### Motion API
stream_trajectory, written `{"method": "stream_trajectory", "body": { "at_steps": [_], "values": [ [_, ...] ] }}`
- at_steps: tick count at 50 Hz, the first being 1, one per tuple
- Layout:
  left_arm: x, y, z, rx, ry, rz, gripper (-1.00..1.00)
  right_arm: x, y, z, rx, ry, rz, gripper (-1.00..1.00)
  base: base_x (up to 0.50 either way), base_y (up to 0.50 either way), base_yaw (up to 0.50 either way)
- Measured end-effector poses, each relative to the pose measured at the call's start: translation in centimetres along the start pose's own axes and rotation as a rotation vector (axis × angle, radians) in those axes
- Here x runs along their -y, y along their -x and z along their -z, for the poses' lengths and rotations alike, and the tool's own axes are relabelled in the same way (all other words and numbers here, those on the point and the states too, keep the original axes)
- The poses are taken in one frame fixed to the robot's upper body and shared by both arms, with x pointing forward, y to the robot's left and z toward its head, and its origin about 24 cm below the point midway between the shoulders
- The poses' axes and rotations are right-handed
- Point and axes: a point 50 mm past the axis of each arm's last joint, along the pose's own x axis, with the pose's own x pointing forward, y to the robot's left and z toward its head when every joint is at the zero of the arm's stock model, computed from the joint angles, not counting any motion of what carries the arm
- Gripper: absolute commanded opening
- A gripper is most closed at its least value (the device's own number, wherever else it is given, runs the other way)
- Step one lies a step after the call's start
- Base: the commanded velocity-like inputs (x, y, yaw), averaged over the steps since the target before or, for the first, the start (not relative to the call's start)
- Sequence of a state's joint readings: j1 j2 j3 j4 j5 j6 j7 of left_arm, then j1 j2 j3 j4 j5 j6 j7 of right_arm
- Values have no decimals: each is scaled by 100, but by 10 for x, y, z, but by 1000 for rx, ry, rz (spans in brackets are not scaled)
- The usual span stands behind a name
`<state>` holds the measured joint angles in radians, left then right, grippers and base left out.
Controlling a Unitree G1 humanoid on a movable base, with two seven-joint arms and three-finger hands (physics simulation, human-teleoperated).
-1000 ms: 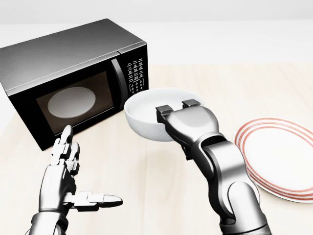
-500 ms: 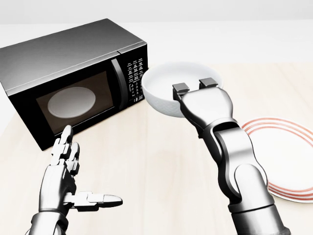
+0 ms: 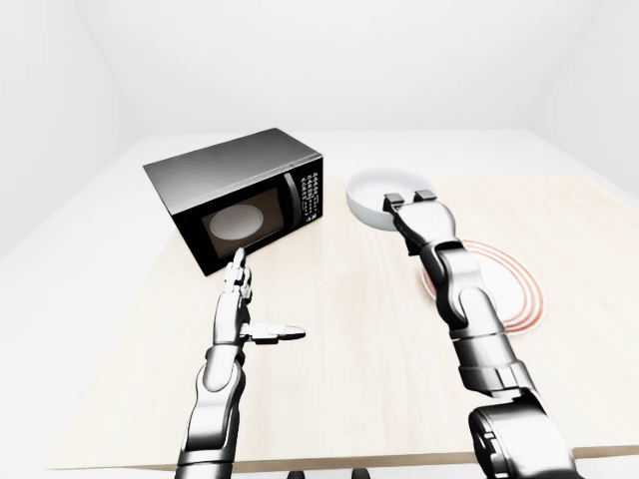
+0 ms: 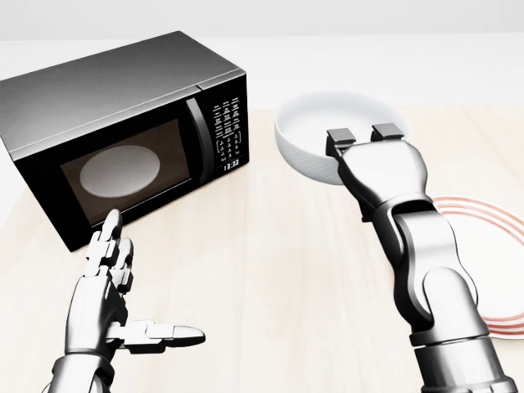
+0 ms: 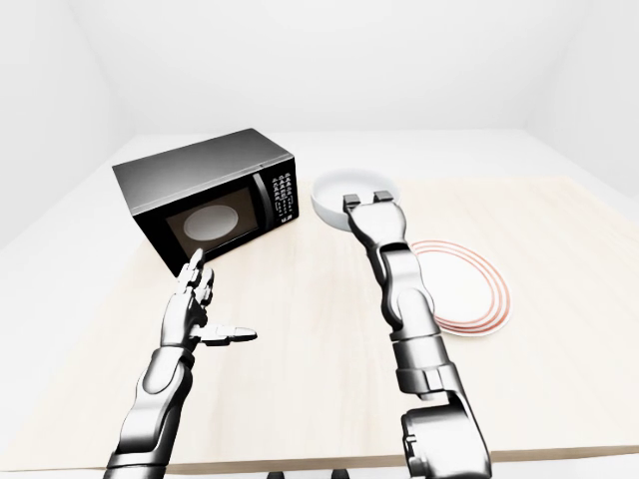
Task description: Pick up the white bowl and put it on the plate.
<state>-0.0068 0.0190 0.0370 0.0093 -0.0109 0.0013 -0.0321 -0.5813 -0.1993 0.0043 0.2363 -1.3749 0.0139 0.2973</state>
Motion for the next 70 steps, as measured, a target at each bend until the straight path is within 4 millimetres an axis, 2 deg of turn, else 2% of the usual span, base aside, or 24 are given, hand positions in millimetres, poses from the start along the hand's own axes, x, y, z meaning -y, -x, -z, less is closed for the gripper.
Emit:
{"method": "stream_trajectory", "body": {
  "at_steps": [42, 70],
  "values": [
    [0, -2, 1, -3, -4, -9, 100, -19, 13, 79, -194, -34, -15, -100, 0, 0, 0],
    [0, -1, 1, -4, -6, -9, 100, -36, 23, 110, -282, -52, -37, -100, 0, 0, 0]
  ]
}}
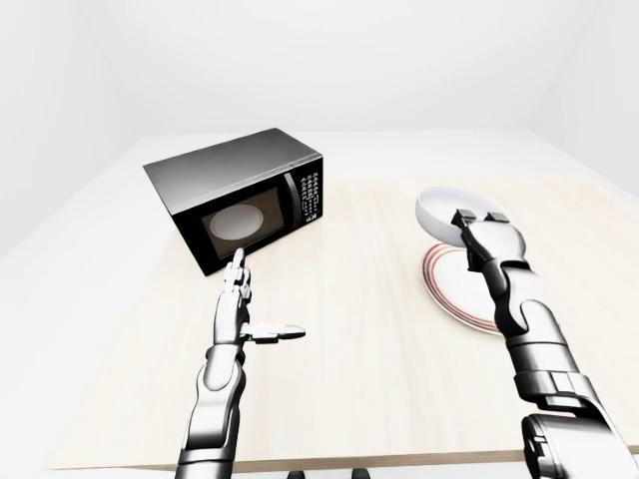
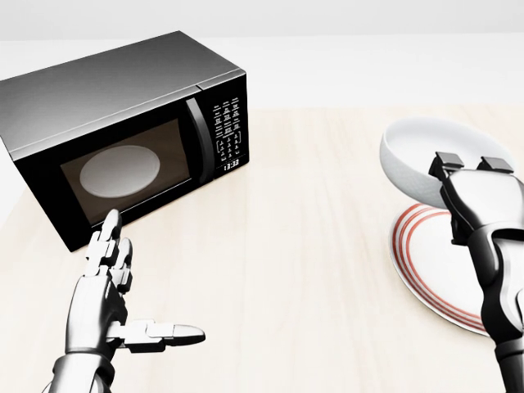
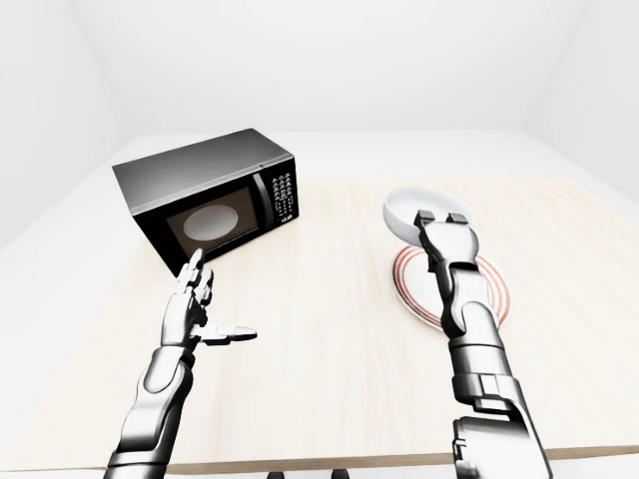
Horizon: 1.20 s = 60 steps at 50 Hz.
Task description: Pick up the white bowl and put it on the plate.
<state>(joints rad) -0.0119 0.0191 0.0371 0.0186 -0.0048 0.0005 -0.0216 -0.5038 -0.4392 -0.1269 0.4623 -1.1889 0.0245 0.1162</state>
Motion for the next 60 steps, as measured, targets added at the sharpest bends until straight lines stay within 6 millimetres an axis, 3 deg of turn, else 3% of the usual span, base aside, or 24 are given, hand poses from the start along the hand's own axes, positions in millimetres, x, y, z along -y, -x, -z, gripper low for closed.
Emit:
{"method": "stream_trajectory", "body": {
  "at_steps": [60],
  "values": [
    [0, 0, -1, 0, 0, 0, 100, -25, 12, 48, -114, -1, -44, -100, 0, 0, 0]
  ]
}}
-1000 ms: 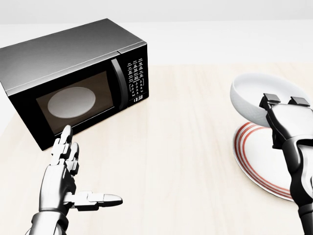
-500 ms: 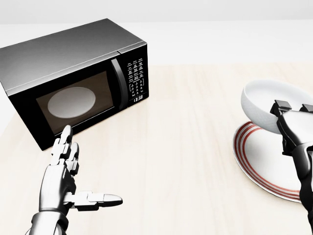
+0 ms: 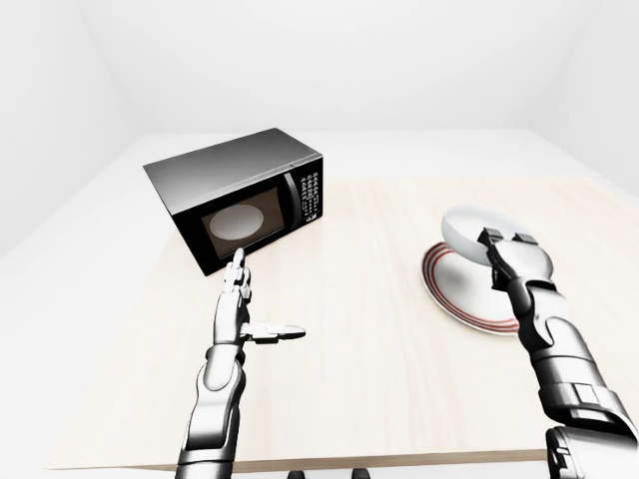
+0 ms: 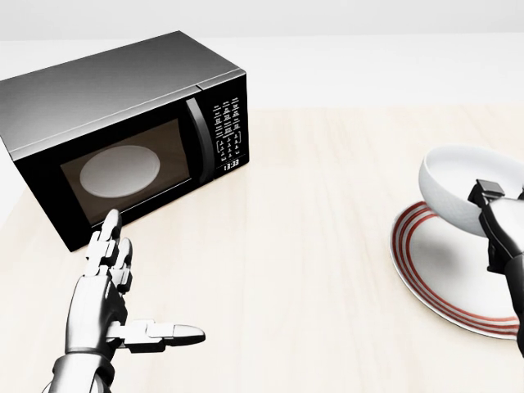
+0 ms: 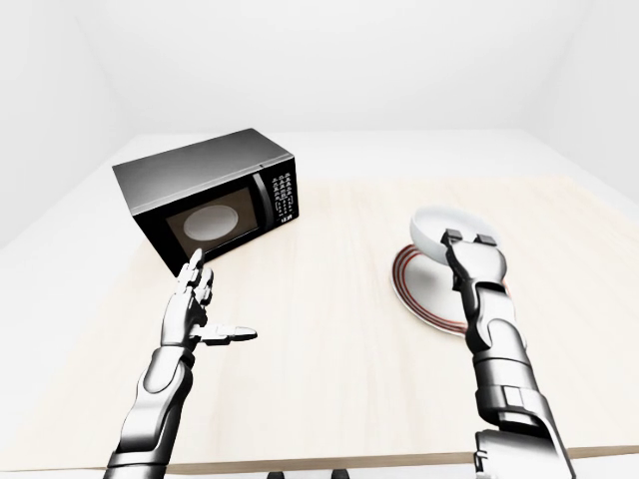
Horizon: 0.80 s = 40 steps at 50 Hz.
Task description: Pick up the white bowl and put it on the plate.
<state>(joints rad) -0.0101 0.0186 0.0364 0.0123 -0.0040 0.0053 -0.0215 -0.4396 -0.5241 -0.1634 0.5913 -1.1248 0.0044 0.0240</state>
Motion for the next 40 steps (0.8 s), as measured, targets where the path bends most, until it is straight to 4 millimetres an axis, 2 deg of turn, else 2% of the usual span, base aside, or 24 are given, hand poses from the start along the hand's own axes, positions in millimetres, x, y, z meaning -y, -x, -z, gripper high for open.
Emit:
{"method": "stream_trajectory", "body": {
  "at_steps": [40],
  "values": [
    [0, -1, 1, -3, 0, -4, 100, -23, 8, 19, -39, -6, -31, -100, 0, 0, 0]
  ]
}}
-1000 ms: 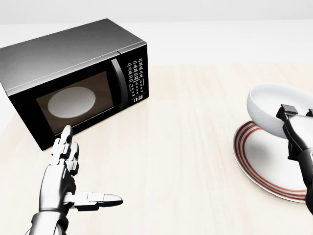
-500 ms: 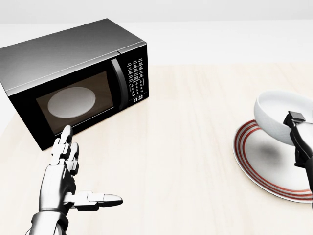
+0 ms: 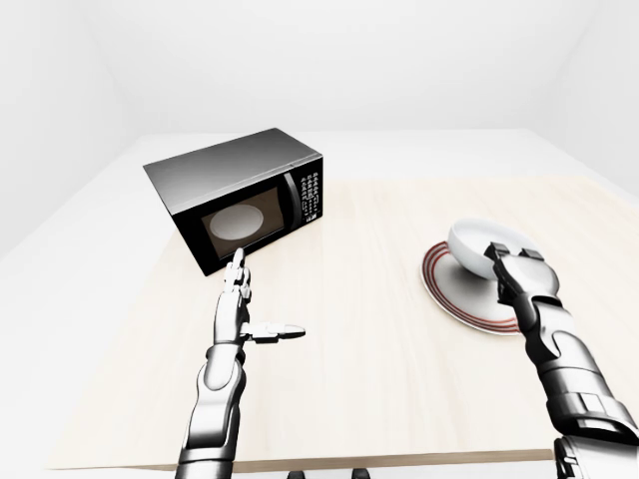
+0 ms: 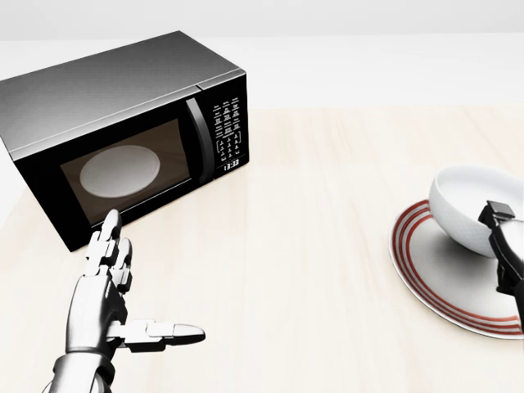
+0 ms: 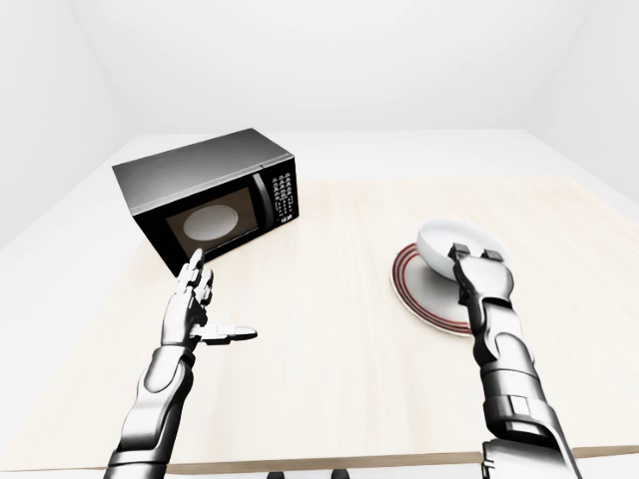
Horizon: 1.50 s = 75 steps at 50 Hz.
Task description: Pick up the white bowl and put it on the plate.
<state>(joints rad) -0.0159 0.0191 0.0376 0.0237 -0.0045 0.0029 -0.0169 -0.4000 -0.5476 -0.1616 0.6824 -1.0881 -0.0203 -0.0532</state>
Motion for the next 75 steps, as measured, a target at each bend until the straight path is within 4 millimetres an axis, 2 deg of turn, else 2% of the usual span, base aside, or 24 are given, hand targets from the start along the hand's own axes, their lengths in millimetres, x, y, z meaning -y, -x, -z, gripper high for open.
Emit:
{"method": "stream_trajectory", "body": {
  "at_steps": [39, 40, 44, 45, 46, 58, 63, 69, 75],
  "values": [
    [0, 0, 0, 0, -1, 0, 100, -13, 10, 5, -1, -3, -21, -100, 0, 0, 0],
    [0, 0, 0, 0, -1, 0, 100, -14, 10, 5, -1, -2, -22, -68, 0, 0, 0],
    [0, 0, 0, 0, -1, 0, 100, -14, 10, 5, -2, -12, -19, 22, 0, 0, 0],
    [0, 0, 0, 0, -1, 0, 100, -14, 10, 5, -2, -13, -18, 73, 0, 0, 0],
    [0, 0, 0, 0, -1, 0, 100, -14, 10, 5, -2, -15, -18, 100, 0, 0, 0],
    [0, 0, 0, 0, -1, 0, 100, -17, 12, 4, -1, -26, -23, 100, 0, 0, 0],
    [0, 0, 0, 0, -1, 0, 100, -11, 15, 0, 12, -39, -16, 100, 0, 0, 0],
    [0, 0, 0, 0, -1, 0, 100, 17, 22, -10, 51, -77, 25, 100, 0, 0, 0],
    [0, 0, 0, 0, -1, 0, 100, 66, 34, -19, 92, -126, 106, 100, 0, 0, 0]
  ]
}}
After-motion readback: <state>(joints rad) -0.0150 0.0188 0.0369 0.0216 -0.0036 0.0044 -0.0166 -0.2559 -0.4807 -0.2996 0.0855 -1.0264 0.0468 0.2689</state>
